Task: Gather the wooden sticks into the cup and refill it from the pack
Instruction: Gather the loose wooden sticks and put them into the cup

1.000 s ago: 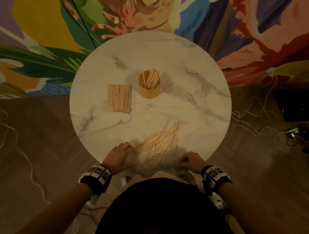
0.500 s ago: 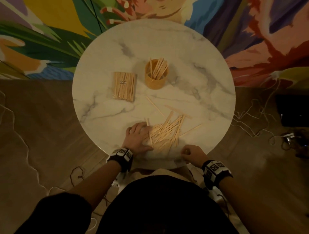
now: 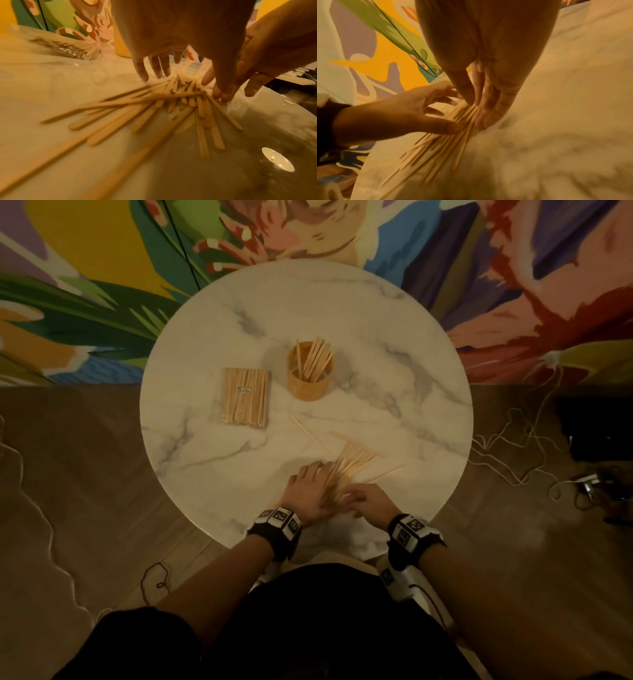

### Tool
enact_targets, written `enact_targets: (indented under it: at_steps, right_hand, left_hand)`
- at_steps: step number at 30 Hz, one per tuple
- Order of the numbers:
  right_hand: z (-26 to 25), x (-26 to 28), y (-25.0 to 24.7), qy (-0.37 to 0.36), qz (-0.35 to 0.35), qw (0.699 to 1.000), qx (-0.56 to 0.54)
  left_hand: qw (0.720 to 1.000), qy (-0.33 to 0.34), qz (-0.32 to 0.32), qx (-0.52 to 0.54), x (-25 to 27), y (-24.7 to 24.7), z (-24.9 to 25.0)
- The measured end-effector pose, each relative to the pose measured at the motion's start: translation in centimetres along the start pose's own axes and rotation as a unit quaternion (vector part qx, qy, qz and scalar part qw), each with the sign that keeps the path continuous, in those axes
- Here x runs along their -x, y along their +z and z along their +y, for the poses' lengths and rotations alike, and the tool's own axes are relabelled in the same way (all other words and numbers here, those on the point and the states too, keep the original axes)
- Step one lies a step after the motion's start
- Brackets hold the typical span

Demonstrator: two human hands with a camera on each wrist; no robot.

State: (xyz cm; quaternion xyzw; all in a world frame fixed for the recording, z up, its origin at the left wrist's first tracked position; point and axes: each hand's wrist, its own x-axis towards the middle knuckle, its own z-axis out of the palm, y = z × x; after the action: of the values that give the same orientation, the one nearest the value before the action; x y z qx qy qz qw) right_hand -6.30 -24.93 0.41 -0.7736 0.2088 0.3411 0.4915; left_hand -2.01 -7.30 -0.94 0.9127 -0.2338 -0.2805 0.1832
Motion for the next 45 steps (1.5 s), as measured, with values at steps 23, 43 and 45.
enact_targets:
  at_steps: [23, 43, 45]
  right_hand:
    - [2.0, -0.2, -5.2, 0.045, 0.061, 0.995, 0.072]
    - [-0.5, -0.8, -5.5, 0.097, 0.036, 0.992, -0.073]
    - [-0.7, -0.5, -5.8, 0.081, 0.029, 0.995, -0.049]
  left_hand:
    - [0.998, -0.063, -0.022, 0.004, -1.9, -5.6, -2.4]
    - [0.975, 0.068, -0.085, -0.195, -6.0, -4.4, -1.5]
    - [0.964, 0.091, -0.107, -0.226, -6.2, -4.9, -1.6]
